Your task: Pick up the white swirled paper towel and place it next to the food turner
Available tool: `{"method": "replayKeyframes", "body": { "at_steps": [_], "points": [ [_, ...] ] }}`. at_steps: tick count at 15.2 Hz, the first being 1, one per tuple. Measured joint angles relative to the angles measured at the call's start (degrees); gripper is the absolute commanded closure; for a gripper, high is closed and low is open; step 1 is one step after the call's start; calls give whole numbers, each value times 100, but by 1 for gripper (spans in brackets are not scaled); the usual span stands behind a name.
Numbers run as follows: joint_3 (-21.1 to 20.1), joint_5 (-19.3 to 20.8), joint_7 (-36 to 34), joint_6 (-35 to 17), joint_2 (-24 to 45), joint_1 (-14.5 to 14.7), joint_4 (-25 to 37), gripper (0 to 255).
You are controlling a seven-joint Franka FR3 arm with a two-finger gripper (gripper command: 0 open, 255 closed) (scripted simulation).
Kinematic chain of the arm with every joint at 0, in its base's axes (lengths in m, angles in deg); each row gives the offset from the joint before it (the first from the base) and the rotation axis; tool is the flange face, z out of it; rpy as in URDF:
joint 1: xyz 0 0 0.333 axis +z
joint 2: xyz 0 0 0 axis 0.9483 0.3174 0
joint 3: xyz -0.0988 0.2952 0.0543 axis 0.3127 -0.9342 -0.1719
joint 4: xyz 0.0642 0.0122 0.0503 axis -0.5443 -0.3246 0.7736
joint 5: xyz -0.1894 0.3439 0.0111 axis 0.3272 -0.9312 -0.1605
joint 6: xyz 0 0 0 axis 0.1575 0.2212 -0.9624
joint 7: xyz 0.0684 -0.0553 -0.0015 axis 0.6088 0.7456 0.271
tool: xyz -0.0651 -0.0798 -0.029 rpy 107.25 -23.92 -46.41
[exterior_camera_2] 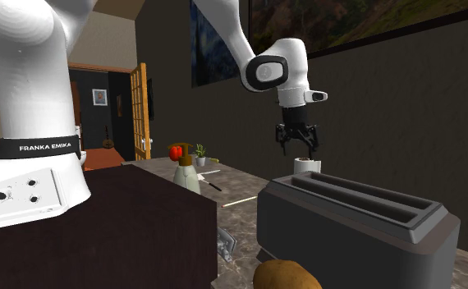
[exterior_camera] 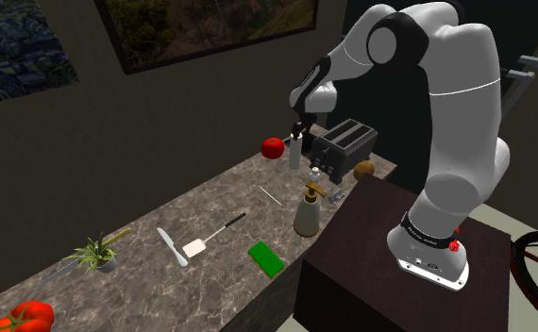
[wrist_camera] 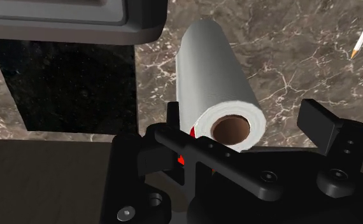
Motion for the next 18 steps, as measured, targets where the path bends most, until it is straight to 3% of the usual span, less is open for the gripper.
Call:
{"method": "replayKeyframes", "body": {
  "at_steps": [11,12,18],
  "points": [
    [-171,-161,119,-218,459,-131,248,0],
    [-171,-161,119,-218,459,-131,248,255],
    [-171,-161,118,-218,458,-131,250,255]
  ]
}}
